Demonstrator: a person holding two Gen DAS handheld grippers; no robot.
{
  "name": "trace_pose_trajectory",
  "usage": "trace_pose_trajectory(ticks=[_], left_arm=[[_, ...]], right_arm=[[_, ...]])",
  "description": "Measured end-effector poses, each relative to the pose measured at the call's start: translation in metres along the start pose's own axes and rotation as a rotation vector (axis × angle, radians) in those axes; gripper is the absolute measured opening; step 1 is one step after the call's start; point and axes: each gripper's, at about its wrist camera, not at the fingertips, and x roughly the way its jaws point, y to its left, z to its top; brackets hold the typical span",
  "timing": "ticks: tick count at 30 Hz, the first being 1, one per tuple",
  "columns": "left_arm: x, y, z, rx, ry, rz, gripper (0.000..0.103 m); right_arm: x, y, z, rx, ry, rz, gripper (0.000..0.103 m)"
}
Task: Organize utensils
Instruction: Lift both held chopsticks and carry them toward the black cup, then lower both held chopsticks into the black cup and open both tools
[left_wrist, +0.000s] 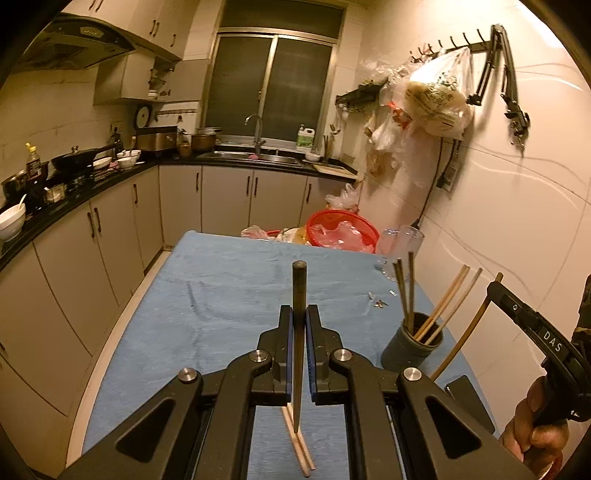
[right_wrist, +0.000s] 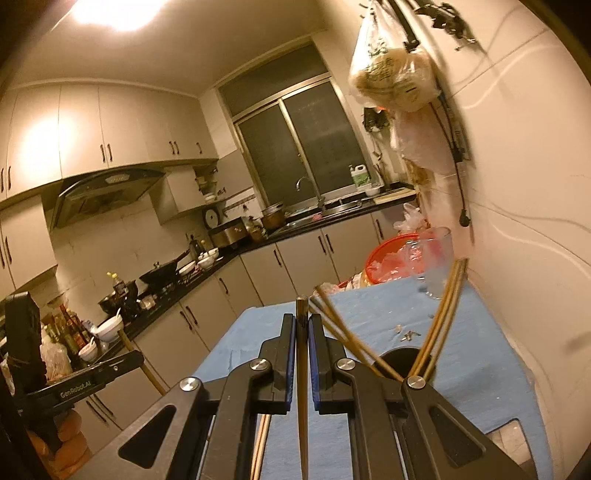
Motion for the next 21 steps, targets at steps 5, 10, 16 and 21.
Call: trace_pose_trajectory(ticks=[5,10,16,21], left_arm=[[0.002,-0.019,0.008,0.025,0.006,-0.036,0.007],[0.004,-0.039,0.016,0.047,0.012,-0.081,0.007],[0.004,-0.066,0.03,0.073,0.009,-0.139,0.007],[0.003,-0.089,0.043,0.101,-0.008,-0.179,0.007]], right_arm=[[-0.013,-0.021,0.008,0.039,-0.035,-0.033,0.007],[-0.028,-0.041,0.017,0.071,-0.071,-0.063,0.007],[-0.042,-0.061,0.032,0.1,-0.109,-0.091,0.007],[-0.049,-0.07,0.045,0.104,-0.133,-0.101,0.007]])
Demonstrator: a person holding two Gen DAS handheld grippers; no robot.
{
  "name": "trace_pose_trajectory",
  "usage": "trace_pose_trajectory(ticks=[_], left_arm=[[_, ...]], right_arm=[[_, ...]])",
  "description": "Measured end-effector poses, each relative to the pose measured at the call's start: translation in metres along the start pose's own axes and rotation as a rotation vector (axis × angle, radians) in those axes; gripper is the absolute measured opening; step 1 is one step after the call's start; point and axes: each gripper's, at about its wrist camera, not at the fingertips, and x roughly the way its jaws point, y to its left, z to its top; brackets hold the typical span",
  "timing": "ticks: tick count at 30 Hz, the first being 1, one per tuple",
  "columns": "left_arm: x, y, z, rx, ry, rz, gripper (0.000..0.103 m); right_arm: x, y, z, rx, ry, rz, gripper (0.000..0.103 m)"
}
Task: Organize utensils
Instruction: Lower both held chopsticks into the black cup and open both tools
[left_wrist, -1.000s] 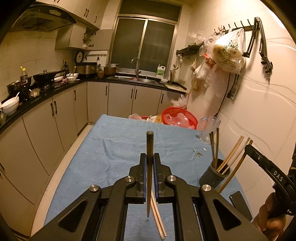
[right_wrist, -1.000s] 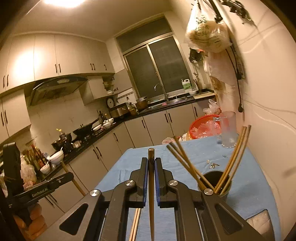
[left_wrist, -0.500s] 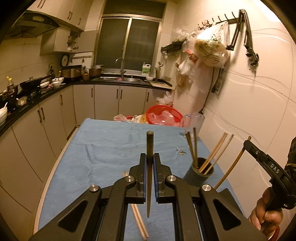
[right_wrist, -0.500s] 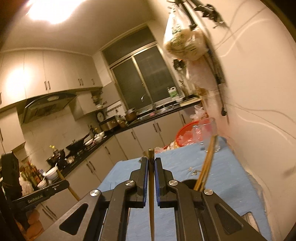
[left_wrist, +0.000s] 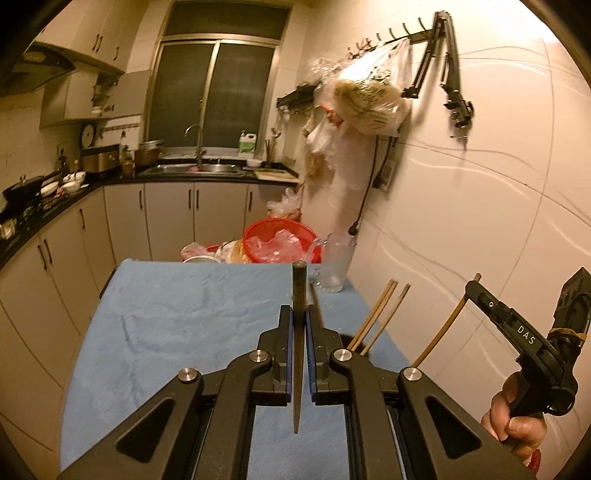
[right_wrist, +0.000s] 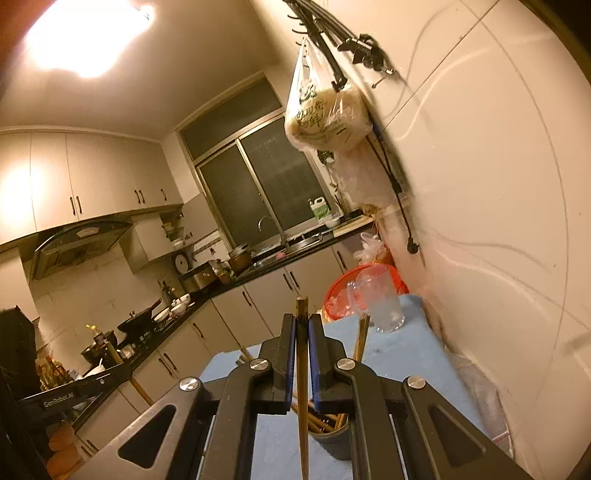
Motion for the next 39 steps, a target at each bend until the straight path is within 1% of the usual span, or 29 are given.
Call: trace_pose_trajectory(ticks=[6,11,19,22,25,30,32,39], left_arm=[[0.007,-0.017,0.014,0.019,-0.005,-0.032,0.007],[0.016,-0.028,0.026,0.028,-0.017,-0.047,0.007],[0.034,-0.046,0.047,0.033,-0.057,-0.076,0.007],[0.046,-0.049,0.051,0.024,-0.063,-0.084,0.007],[0.063,-0.048,0.049,0.016,-0.059,-0.082,0.007],[0.093,-0.046,0.038,0.0,-0.024,-0.091,0.007],[0.104,-0.045,0.033,-0.001,-0.007,-0.083,0.007],[0.122,-0.044,0.012,0.011,0.038,-0.071,0.007]], right_arm=[[0.0,-0.005,0.018,0.006,-0.031,0.003,0.007],[0.002,-0.005,0.033,-0.014,-0.062,0.0,0.007],[0.022,0.001,0.049,-0.047,-0.098,-0.028,0.007],[0.034,-0.001,0.051,-0.049,-0.096,-0.038,0.007],[0.048,-0.003,0.049,-0.055,-0.087,-0.056,0.007],[0.069,-0.01,0.039,-0.063,-0.053,-0.078,0.007],[0.076,-0.013,0.034,-0.062,-0.036,-0.085,0.007],[0.091,-0.021,0.018,-0.06,0.017,-0.098,0.007]])
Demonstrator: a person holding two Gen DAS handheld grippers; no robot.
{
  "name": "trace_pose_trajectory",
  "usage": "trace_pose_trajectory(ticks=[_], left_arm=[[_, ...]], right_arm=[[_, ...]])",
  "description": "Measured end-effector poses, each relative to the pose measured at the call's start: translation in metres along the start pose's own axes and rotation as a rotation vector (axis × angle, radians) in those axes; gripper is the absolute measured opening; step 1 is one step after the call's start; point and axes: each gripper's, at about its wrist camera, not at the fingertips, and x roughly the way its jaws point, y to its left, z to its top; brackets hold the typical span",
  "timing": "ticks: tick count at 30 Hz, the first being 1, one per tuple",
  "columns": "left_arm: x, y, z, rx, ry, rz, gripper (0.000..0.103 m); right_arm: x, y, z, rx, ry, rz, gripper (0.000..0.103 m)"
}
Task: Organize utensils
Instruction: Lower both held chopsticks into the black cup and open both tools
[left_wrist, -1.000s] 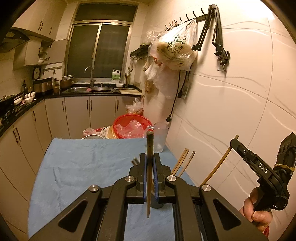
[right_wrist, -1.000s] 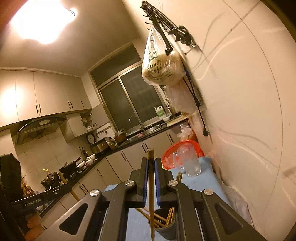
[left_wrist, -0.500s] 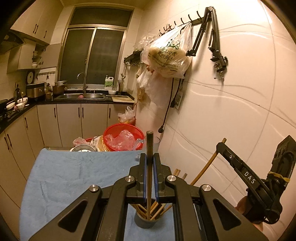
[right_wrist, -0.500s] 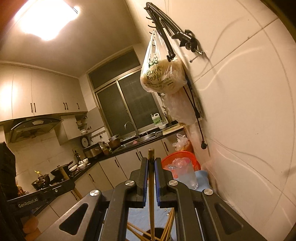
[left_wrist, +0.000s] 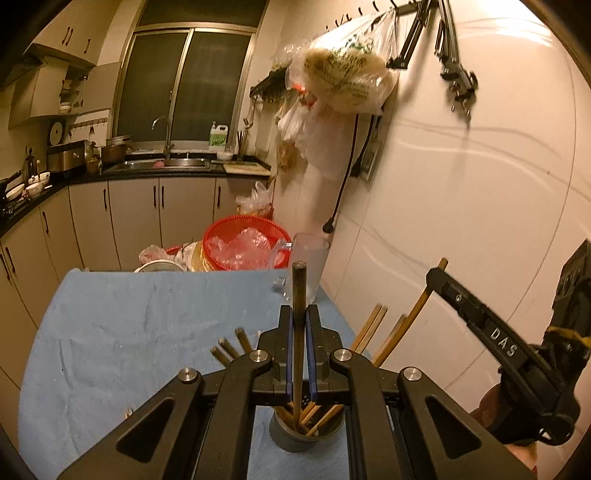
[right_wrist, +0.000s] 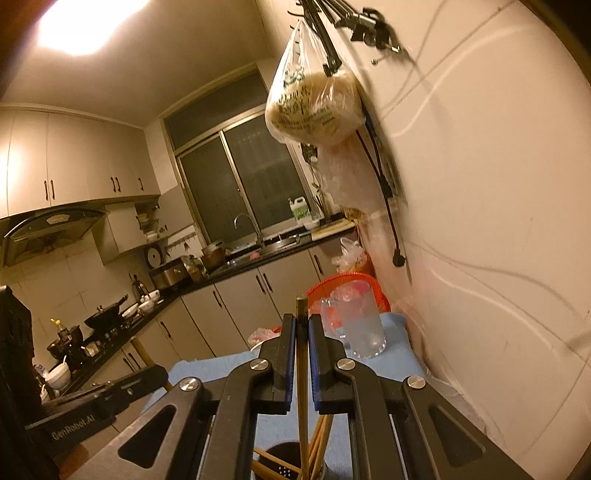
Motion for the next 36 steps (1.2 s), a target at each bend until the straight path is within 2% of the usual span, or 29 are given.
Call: trace_pose_trajectory(ticks=[15,36], left_arm=[[0.016,-0.004,-0.031,0.044,0.058,0.043,0.008],[0.025,-0.001,-0.039,0.065,0.056,0.098,0.01]], right_arm=[[0.014,-0.011,-0.027,0.031,0.083,-0.012,0.007],[0.024,-0.013,-0.039,0.041,0.134,-0.025,0.007]])
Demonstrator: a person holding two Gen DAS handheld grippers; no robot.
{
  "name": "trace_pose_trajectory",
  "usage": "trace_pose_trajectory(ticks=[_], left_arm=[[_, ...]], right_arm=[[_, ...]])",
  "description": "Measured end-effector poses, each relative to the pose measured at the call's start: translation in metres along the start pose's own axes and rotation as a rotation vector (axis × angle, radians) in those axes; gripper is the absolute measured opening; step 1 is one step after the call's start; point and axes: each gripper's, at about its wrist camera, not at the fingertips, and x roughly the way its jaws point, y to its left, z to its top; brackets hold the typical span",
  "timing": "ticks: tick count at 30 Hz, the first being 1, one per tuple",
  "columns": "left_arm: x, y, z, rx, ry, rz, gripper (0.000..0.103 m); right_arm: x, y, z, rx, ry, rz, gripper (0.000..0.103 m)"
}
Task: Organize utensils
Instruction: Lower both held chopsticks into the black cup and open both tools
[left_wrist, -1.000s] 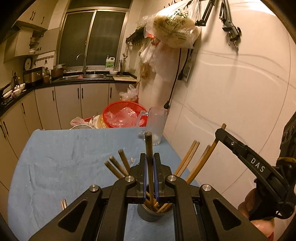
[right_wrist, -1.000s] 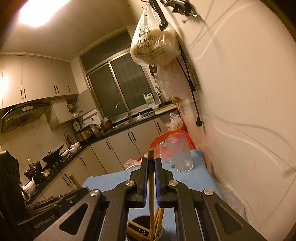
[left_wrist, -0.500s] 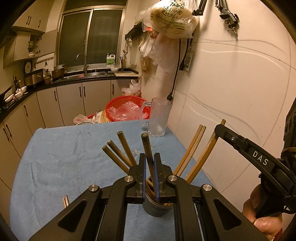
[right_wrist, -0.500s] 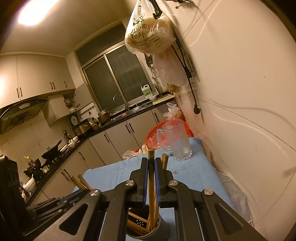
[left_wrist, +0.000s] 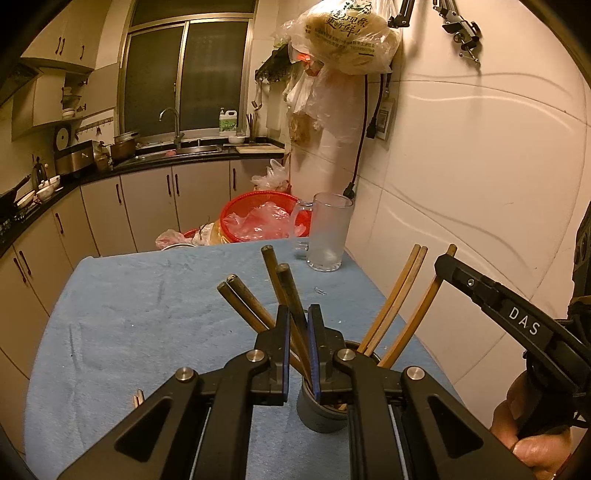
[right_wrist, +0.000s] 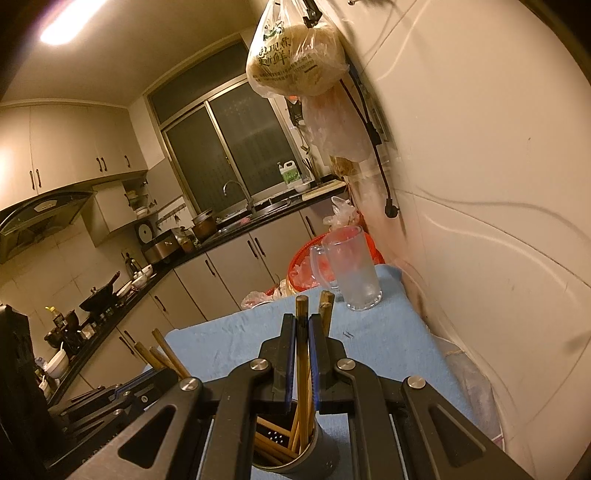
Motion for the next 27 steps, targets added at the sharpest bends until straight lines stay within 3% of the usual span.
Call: trace_pose_trajectory(ticks=[27], left_arm=[[-0.017,-0.005,0.001,0.008,-0.025,0.012,0.01]], right_arm=[[-0.013,-0.003,0.003,0.005,-0.003,0.023,0.009]])
